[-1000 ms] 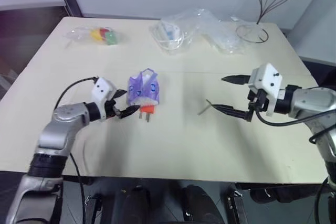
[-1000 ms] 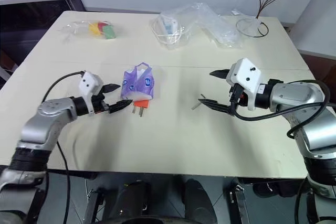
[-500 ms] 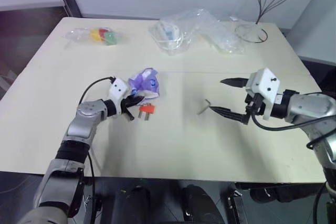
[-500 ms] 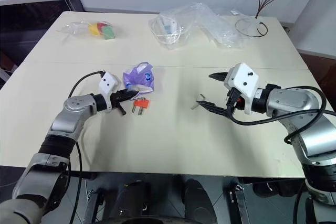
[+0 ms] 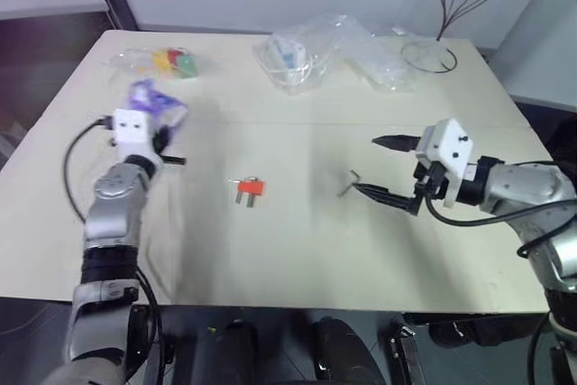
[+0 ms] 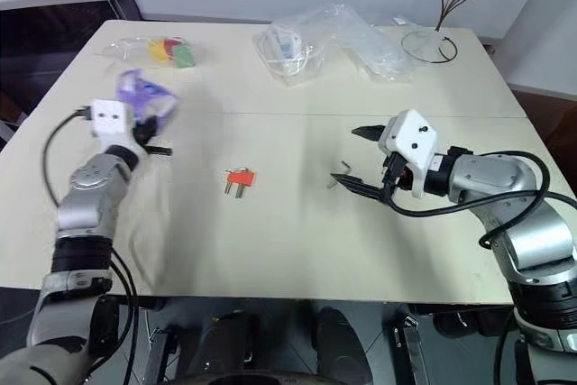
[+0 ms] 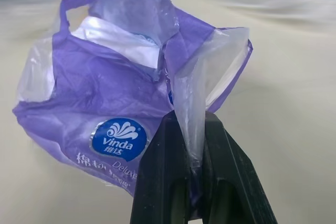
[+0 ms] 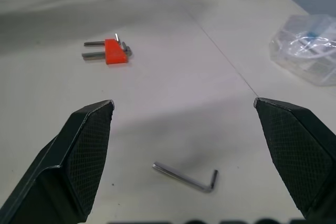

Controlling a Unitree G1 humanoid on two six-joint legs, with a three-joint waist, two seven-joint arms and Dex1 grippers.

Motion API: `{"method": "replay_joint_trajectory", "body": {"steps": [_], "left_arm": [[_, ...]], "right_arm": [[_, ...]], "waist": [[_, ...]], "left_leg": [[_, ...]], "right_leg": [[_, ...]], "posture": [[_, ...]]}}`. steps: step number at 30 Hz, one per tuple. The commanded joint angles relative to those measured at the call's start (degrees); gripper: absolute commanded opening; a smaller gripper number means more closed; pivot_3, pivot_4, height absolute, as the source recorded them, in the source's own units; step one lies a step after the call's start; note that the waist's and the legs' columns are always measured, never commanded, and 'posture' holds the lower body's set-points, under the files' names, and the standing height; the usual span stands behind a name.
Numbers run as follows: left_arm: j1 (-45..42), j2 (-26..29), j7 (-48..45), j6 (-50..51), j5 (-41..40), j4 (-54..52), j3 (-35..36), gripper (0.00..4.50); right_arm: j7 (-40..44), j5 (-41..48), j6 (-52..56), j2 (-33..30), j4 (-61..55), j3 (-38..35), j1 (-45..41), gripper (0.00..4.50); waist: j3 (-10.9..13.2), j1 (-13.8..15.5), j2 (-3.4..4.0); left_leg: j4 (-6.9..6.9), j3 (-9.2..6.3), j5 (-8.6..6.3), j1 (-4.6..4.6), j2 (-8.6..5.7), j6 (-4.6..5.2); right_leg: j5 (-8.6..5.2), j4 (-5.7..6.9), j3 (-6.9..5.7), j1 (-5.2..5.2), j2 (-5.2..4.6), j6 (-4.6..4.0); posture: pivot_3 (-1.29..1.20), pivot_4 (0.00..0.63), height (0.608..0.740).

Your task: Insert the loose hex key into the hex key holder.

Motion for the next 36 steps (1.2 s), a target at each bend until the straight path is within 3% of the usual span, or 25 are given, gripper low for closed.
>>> {"method": "replay_joint_trajectory", "body": {"steps": [1, 7, 10, 17, 27, 32, 36], "left_arm": [[2.05, 2.08, 7.33, 2.28, 1.77, -3.32, 5.23, 0.04], [5.29, 3.57, 13.3, 6.68, 1.18, -2.94, 11.02, 0.04], [5.51, 3.79, 14.45, 8.11, 0.39, -1.82, 12.91, 1.0], [5.48, 4.2, 15.98, 7.38, 0.95, -1.8, 13.01, 4.47], [5.16, 3.4, 14.36, 2.13, 5.11, -13.66, 5.24, 4.47], [4.08, 1.99, 4.21, 0.16, 1.29, -16.76, 0.02, 4.47], [5.2, 3.3, -9.68, 0.51, -5.02, -19.53, -3.2, 4.47]], "right_arm": [[0.4, -0.23, -1.26, 0.4, -0.21, 0.17, -1.28, 4.5], [1.21, -0.92, -2.25, 1.0, 1.25, 1.45, -2.21, 4.5], [1.52, -1.11, -2.27, 1.13, 1.37, 1.53, -2.38, 4.5], [1.78, -1.23, -2.03, 1.16, 1.08, 1.34, -1.95, 4.5], [1.62, -0.91, -1.21, 1.29, 0.22, 1.33, -1.56, 4.5], [2.5, -2.12, -1.88, 2.24, 1.34, 4.47, -3.49, 4.5], [2.47, -3.35, -1.68, 6.25, 5.58, 8.82, -9.14, 4.5]], "waist": [[0.0, 0.16, 0.0], [-0.02, 0.61, -0.06], [-0.04, 0.5, -0.09], [-0.04, 0.3, -0.09], [-0.05, 0.35, -0.1], [-0.05, 0.35, -0.1], [-0.04, -0.3, -0.09]], "left_leg": [[0.0, 0.0, 0.0, -0.01, 0.0, 0.0], [0.02, -0.03, 0.0, -0.02, -0.03, -0.01], [0.03, -0.03, 0.0, -0.02, -0.05, -0.01], [0.02, -0.02, 0.0, -0.02, -0.05, -0.01], [0.01, -0.02, 0.0, -0.02, -0.04, -0.01], [0.01, -0.01, 0.0, -0.02, -0.08, -0.01], [0.0, 0.04, 0.01, 0.01, -0.05, -0.01]], "right_leg": [[0.0, 0.0, -0.01, -0.01, -0.01, 0.0], [0.01, 0.0, -0.09, 0.04, -0.14, 0.02], [0.02, -0.01, -0.09, 0.05, -0.15, 0.03], [0.02, -0.01, -0.1, 0.04, -0.13, 0.03], [0.02, -0.01, -0.08, 0.04, -0.15, 0.03], [0.02, -0.01, -0.09, 0.05, -0.15, 0.03], [0.03, 0.0, -0.06, 0.02, -0.06, 0.02]], "posture": [[0.0, 0.15, 0.74], [0.0, 0.15, 0.74], [0.0, 0.15, 0.74], [0.0, 0.15, 0.74], [0.0, 0.15, 0.74], [0.0, 0.15, 0.74], [0.0, 0.15, 0.74]]}}
